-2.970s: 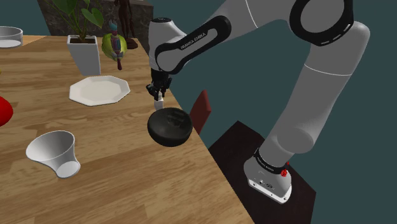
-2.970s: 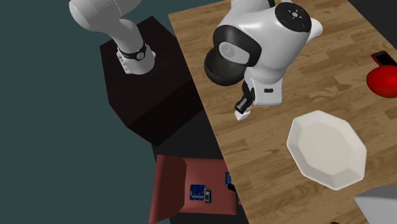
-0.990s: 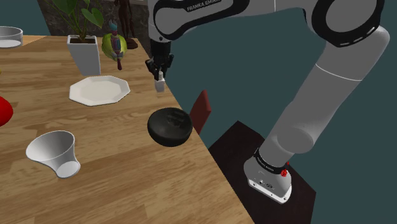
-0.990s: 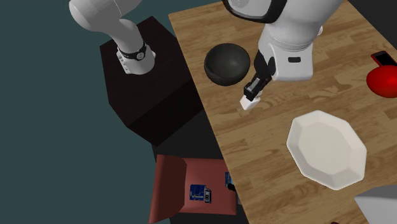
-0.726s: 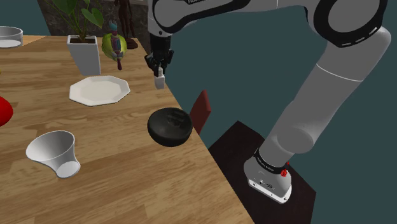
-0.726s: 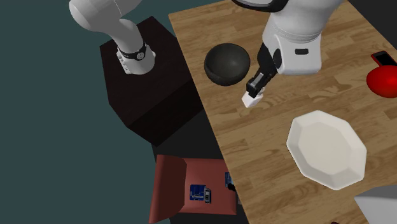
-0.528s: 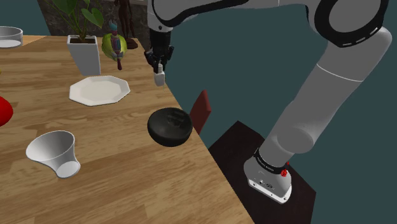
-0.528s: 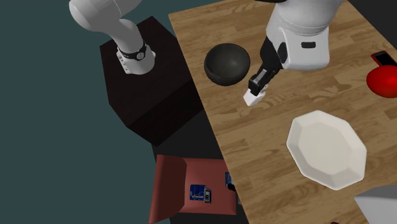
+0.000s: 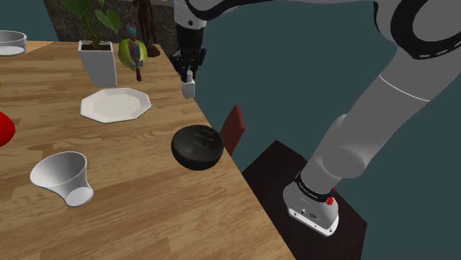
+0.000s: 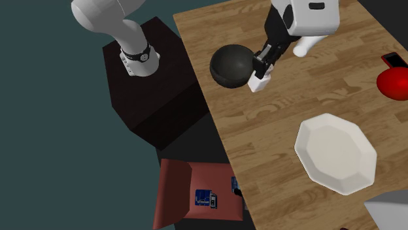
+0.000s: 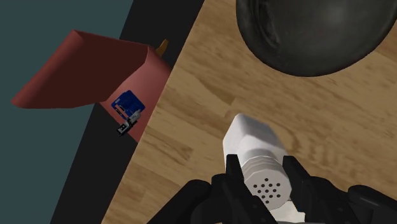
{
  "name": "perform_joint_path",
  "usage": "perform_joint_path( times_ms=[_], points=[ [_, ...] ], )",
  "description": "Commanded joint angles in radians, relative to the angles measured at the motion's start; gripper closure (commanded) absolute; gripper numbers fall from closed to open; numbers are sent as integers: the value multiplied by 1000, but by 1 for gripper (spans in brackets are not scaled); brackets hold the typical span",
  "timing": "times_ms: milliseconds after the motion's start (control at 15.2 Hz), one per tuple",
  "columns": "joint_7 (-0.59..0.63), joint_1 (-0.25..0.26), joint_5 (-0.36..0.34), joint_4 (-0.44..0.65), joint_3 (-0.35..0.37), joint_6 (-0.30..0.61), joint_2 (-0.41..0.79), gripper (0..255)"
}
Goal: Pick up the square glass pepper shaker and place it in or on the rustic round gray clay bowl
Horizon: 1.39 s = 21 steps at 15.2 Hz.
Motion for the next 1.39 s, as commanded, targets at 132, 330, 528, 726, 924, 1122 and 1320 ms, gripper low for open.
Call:
perform_joint_path(
  times_ms=[132,330,528,726,924,1122,1320],
  points=[
    [45,29,28,-103,28,-16,-119,255],
    [82,54,53,-164,52,-38,-203,255],
    [121,82,80,-215,78,-66,-282,255],
    [155,107,104,-248,101,-93,-344,255],
    [157,108,106,-287,104,-53,-342,255],
    [160,109,107,-324,108,-12,-338,255],
    [162,110,107,-359,112,29,-332,255]
  ],
)
